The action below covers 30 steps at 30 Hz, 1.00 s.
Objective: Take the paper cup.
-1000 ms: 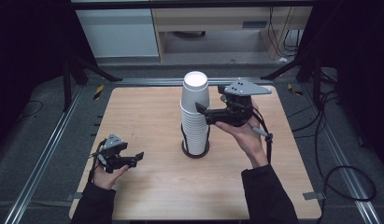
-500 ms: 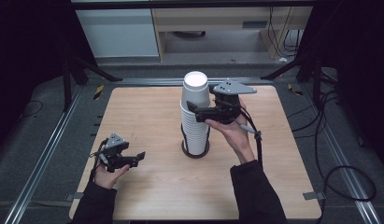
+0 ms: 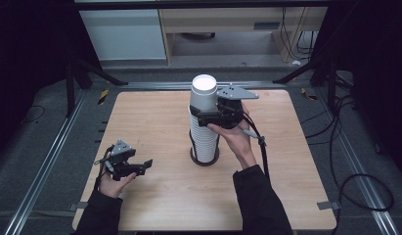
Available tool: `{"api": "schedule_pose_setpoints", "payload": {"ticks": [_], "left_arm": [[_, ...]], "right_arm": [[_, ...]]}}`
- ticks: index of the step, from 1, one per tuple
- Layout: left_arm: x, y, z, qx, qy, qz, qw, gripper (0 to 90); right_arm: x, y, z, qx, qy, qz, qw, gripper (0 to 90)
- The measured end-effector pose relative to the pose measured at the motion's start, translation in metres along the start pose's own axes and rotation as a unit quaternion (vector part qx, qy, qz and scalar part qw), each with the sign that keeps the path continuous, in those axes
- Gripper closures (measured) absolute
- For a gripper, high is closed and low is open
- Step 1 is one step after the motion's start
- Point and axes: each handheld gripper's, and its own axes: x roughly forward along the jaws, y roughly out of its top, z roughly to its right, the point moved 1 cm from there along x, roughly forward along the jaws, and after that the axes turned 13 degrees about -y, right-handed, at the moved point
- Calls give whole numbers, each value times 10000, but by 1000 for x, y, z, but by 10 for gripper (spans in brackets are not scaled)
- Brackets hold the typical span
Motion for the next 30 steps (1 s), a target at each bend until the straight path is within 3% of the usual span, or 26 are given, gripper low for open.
{"api": "schedule_pose_setpoints", "payload": {"ticks": [23, 30], "left_arm": [[1, -1, -1, -42, -11, -24, 10000, 165], [0, -1, -1, -52, -8, -36, 10000, 164]], "right_arm": [[2, -3, -3, -139, -85, 11, 9999, 108], [0, -1, -3, -180, -107, 165, 9996, 113]]}}
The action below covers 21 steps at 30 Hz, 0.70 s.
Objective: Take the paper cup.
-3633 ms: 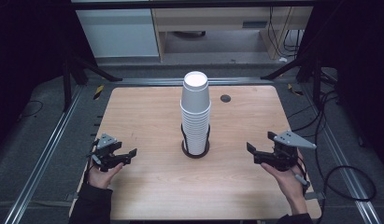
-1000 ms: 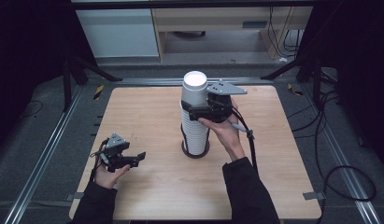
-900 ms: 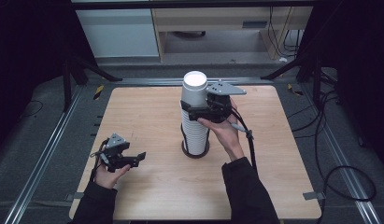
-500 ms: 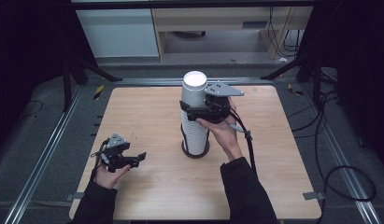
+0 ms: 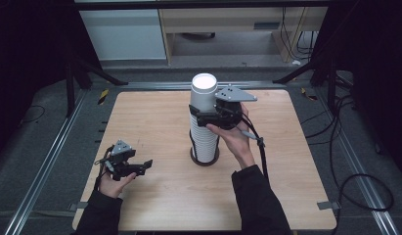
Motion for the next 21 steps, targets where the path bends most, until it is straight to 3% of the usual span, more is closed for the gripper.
{"api": "schedule_pose_setpoints", "payload": {"ticks": [21], "left_arm": [[-1, 0, 0, -20, 1, 17, 10000, 163]], "right_arm": [[-9, 26, 0, 13, 71, 238, 9997, 128]]}}
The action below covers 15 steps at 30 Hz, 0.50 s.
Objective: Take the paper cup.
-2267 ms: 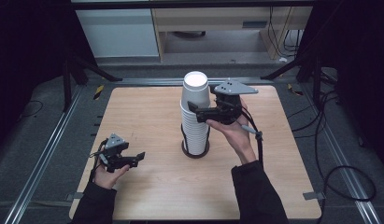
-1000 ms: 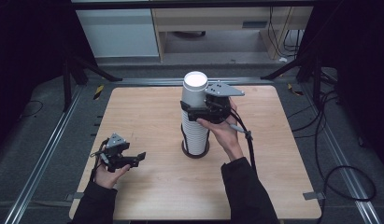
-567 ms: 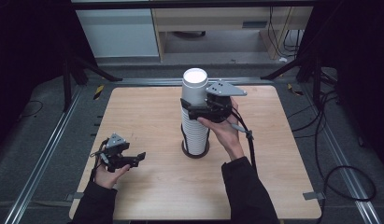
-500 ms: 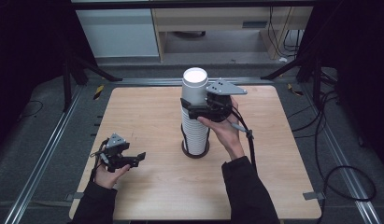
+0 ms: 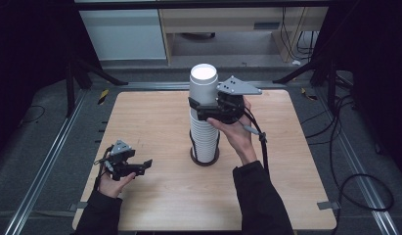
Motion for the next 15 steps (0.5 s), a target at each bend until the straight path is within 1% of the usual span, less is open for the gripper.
{"api": "schedule_pose_setpoints", "payload": {"ticks": [1, 4, 7, 10, 15], "left_arm": [[0, 0, 0, -3, -5, 8, 10000, 163], [0, 0, 0, -4, -5, 8, 10000, 163], [0, 0, 0, -5, -2, 0, 10000, 162], [0, 0, 0, -10, -5, 3, 10000, 162], [-1, 0, -1, -10, -1, 4, 10000, 162]], "right_arm": [[0, 2, 0, -29, 2, 1, 10000, 128], [-1, 4, 0, -18, 10, 17, 10000, 128], [-2, 11, 0, -14, 35, 107, 9999, 128], [-3, 16, 0, -31, 36, 130, 9999, 128], [-7, 29, 0, -86, 15, 237, 9997, 130]]}}
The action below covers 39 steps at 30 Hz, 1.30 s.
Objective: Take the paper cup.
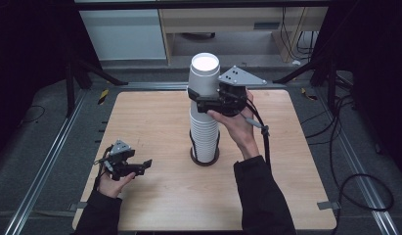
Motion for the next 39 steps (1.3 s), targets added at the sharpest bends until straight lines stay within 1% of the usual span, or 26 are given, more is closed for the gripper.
{"api": "schedule_pose_setpoints", "payload": {"ticks": [4, 6, 9, 11, 12, 14, 15, 16, 17, 18, 19, 20, 23, 25, 26, 27, 28, 29, 31, 32, 33, 34, 35, 36, 37, 39], "left_arm": [[0, 0, 0, 6, -7, 1, 10000, 162], [-1, 0, 0, 6, -5, 5, 10000, 162], [-1, 0, 0, -1, -2, 24, 10000, 162], [-1, 0, 0, -7, 1, 44, 10000, 162], [-2, 1, 0, 3, 3, 44, 10000, 162], [-3, 1, 0, 8, 5, 43, 10000, 162], [-3, 1, 0, 16, 1, 52, 10000, 162], [-3, 1, 0, 12, 3, 53, 10000, 162], [-3, 1, 0, 12, 3, 53, 10000, 162], [-3, 1, 1, 17, 2, 57, 10000, 162], [-3, 1, 1, 17, 2, 57, 10000, 162], [-4, 2, 1, 23, -2, 59, 10000, 162], [-4, 2, 2, 36, -4, 54, 10000, 162], [-4, 2, 2, 39, -4, 59, 10000, 162], [-4, 2, 2, 39, -15, 66, 10000, 162], [-4, 2, 2, 39, -15, 66, 10000, 162], [-4, 2, 3, 46, -24, 61, 10000, 162], [-4, 2, 3, 46, -24, 61, 10000, 161], [-4, 3, 4, 53, -26, 55, 10000, 162], [-4, 3, 5, 64, -35, 55, 10000, 161], [-4, 3, 5, 64, -35, 55, 10000, 161], [-4, 3, 5, 84, -47, 45, 9999, 161], [-4, 3, 5, 84, -47, 45, 9999, 161], [-4, 4, 6, 92, -65, 57, 9999, 161], [-4, 4, 6, 92, -65, 57, 9999, 161], [-4, 4, 7, 97, -75, 54, 9999, 160]], "right_arm": [[-3, 6, 1, -4, -10, 55, 10000, 130], [-7, 12, 3, -39, -27, 105, 9999, 131], [-11, 16, 5, -68, -48, 128, 9999, 131], [-16, 19, 7, -111, -89, 156, 9998, 131], [-22, 22, 10, -122, -127, 182, 9997, 131], [-26, 23, 12, -144, -142, 193, 9996, 131], [-34, 23, 17, -149, -189, 222, 9995, 131], [-38, 22, 20, -158, -199, 234, 9994, 131], [-38, 22, 20, -158, -199, 234, 9994, 131], [-47, 19, 25, -156, -240, 230, 9993, 131], [-47, 19, 25, -156, -240, 230, 9993, 131], [-51, 17, 28, -149, -270, 216, 9993, 131], [-66, 4, 40, -124, -365, 122, 9992, 131], [-69, 0, 43, -122, -377, 91, 9992, 131], [-75, -7, 47, -94, -405, 33, 9991, 131], [-75, -7, 47, -94, -405, 33, 9991, 131], [-81, -15, 51, -67, -404, -28, 9992, 131], [-81, -15, 51, -67, -404, -28, 9992, 131], [-86, -23, 54, -93, -431, -95, 9990, 131], [-91, -31, 56, -97, -429, -164, 9989, 131], [-91, -31, 56, -97, -429, -164, 9989, 131], [-95, -39, 58, -98, -426, -246, 9987, 131], [-95, -39, 58, -98, -426, -246, 9987, 131], [-99, -48, 60, -123, -393, -327, 9986, 132], [-99, -48, 60, -123, -393, -327, 9986, 132], [-102, -59, 62, -128, -358, -445, 9983, 132]]}}
